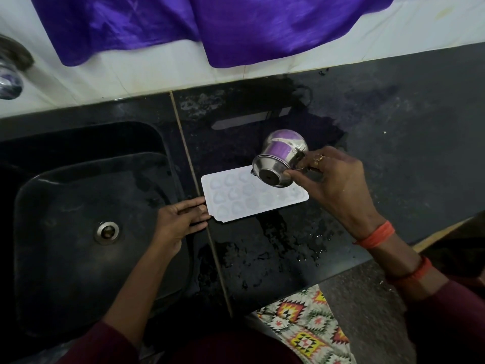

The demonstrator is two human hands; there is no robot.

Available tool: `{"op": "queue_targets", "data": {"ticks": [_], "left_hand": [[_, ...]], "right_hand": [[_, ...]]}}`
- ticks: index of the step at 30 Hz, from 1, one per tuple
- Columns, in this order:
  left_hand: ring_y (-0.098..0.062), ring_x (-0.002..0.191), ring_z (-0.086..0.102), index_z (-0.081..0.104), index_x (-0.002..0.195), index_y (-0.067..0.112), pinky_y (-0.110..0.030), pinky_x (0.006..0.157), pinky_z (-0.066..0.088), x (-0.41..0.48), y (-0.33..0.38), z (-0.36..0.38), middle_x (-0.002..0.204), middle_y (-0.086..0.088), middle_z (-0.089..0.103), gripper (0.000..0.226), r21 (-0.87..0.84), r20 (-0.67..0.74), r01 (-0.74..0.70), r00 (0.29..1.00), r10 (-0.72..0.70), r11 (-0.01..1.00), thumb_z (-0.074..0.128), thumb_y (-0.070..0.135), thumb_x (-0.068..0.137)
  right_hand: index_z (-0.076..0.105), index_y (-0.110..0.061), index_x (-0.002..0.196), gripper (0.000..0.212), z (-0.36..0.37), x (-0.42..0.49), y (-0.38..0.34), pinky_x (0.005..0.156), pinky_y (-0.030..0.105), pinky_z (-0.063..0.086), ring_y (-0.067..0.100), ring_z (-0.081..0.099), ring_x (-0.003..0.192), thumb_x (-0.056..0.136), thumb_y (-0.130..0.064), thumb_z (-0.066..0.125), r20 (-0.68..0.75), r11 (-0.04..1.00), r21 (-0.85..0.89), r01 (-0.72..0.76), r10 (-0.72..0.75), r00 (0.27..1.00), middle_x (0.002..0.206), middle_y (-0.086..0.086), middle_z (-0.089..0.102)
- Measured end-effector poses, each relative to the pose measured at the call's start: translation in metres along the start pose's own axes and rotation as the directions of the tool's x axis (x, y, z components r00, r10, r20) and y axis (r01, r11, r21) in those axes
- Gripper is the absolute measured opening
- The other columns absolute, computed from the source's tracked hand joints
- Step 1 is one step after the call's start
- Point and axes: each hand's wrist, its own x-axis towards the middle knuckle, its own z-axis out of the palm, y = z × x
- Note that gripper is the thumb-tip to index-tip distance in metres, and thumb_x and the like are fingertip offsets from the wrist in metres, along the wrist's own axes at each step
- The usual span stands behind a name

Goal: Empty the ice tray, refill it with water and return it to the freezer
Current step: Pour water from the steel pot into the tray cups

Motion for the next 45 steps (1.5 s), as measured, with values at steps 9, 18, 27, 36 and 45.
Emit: {"op": "queue_targets", "data": {"ticks": [9, 18, 27, 36, 45], "left_hand": [[-0.017, 0.082, 0.077, 0.075, 0.103, 0.014, -0.024, 0.064, 0.061, -0.001, 0.001, 0.000, 0.089, -0.006, 0.080, 0.016, -0.004, 0.001, -0.005, 1.000, 0.005, 1.000, 0.068, 0.003, 0.093], [-0.016, 0.081, 0.077, 0.075, 0.101, 0.014, -0.023, 0.063, 0.061, -0.002, 0.001, 0.000, 0.088, -0.006, 0.080, 0.015, -0.008, 0.001, -0.004, 1.000, 0.004, 1.000, 0.067, 0.004, 0.094], [-0.019, 0.087, 0.077, 0.076, 0.103, 0.015, -0.024, 0.065, 0.061, 0.000, -0.001, -0.001, 0.094, -0.008, 0.080, 0.016, 0.004, -0.001, -0.001, 1.000, 0.001, 1.000, 0.068, 0.005, 0.093], [-0.018, 0.086, 0.077, 0.076, 0.103, 0.014, -0.025, 0.066, 0.062, -0.001, -0.001, -0.001, 0.092, -0.007, 0.080, 0.016, 0.001, -0.001, -0.003, 1.000, 0.003, 1.000, 0.069, 0.004, 0.093], [-0.018, 0.086, 0.077, 0.075, 0.104, 0.013, -0.024, 0.065, 0.062, -0.002, -0.001, -0.001, 0.093, -0.007, 0.080, 0.016, -0.001, -0.004, -0.003, 1.000, 0.003, 1.000, 0.067, 0.004, 0.094]], "right_hand": [[0.078, -0.010, 0.084, 0.031, -0.004, 0.001, -0.006, 0.069, 0.039, 0.057, 0.021, 0.067, 0.075, 0.081, -0.041, 0.080, 0.009, 1.000, -0.004, -0.003, 0.003, 1.000, 0.094, 0.007, 0.072], [0.078, -0.008, 0.085, 0.031, -0.006, -0.001, -0.004, 0.067, 0.040, 0.058, 0.022, 0.068, 0.075, 0.081, -0.038, 0.081, -0.003, 1.000, 0.011, -0.004, 0.004, 1.000, 0.094, 0.008, 0.072], [0.078, -0.011, 0.085, 0.029, -0.003, -0.001, -0.003, 0.069, 0.030, 0.054, 0.017, 0.066, 0.075, 0.079, -0.039, 0.083, -0.009, 0.999, 0.029, -0.033, 0.034, 0.999, 0.089, 0.005, 0.072], [0.079, -0.016, 0.088, 0.026, -0.008, 0.008, -0.004, 0.068, -0.001, 0.040, 0.005, 0.061, 0.067, 0.080, -0.041, 0.083, -0.051, 0.995, 0.064, -0.074, 0.077, 0.996, 0.081, -0.003, 0.069], [0.079, -0.011, 0.090, 0.028, -0.002, 0.014, -0.007, 0.069, 0.020, 0.052, 0.015, 0.066, 0.071, 0.082, -0.037, 0.081, -0.065, 0.999, 0.048, -0.020, 0.023, 0.998, 0.088, 0.006, 0.072]]}}
